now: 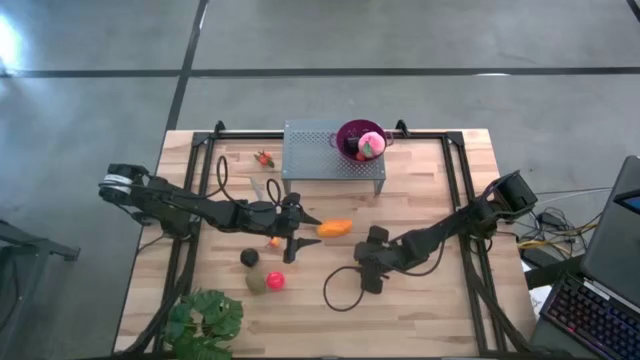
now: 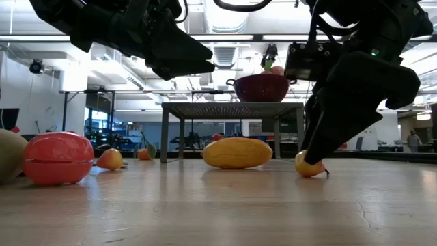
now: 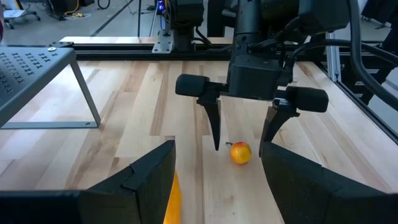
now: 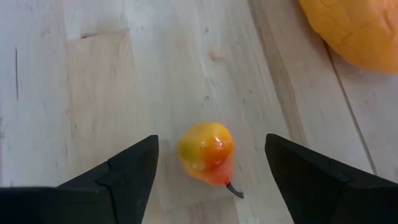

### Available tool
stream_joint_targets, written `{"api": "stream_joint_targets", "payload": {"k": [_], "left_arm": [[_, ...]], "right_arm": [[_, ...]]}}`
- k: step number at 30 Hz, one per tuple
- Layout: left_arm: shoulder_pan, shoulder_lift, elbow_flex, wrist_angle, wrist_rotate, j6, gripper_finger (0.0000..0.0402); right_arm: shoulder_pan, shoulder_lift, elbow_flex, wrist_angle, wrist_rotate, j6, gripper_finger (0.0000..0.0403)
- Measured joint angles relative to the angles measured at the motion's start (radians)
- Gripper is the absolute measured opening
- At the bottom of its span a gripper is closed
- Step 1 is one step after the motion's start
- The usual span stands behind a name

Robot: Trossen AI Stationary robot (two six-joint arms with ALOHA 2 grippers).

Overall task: Pick & Place Fruit
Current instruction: Put the pear into the purple bowl on the shelf

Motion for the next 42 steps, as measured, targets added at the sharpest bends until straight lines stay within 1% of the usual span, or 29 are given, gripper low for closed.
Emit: {"api": "stream_joint_targets", "payload": {"k": [10,16,20,28,32,35,42], "left_arm": [[0.0,0.0,0.0,0.0,0.0,0.0,0.0243],[0.0,0.0,0.0,0.0,0.0,0.0,0.0243],[0.0,0.0,0.0,0.0,0.0,0.0,0.0243],[0.0,0.0,0.0,0.0,0.0,0.0,0.0243],[0.0,0.0,0.0,0.0,0.0,0.0,0.0243],[0.0,0.0,0.0,0.0,0.0,0.0,0.0243],[0.0,0.0,0.0,0.0,0.0,0.0,0.0243]], "right_arm": [[0.0,0.0,-0.009,0.012,0.0,0.003,0.0245],[0.0,0.0,-0.011,0.02,0.0,0.011,0.023],[0.0,0.0,-0.012,0.027,0.0,0.014,0.023],[0.0,0.0,-0.053,0.101,0.002,0.006,0.0255],[0.0,0.001,-0.066,0.121,0.002,0.004,0.026],[0.001,0.001,-0.067,0.121,0.002,0.007,0.0255],[0.001,0.001,-0.067,0.122,0.002,0.004,0.0229]]}}
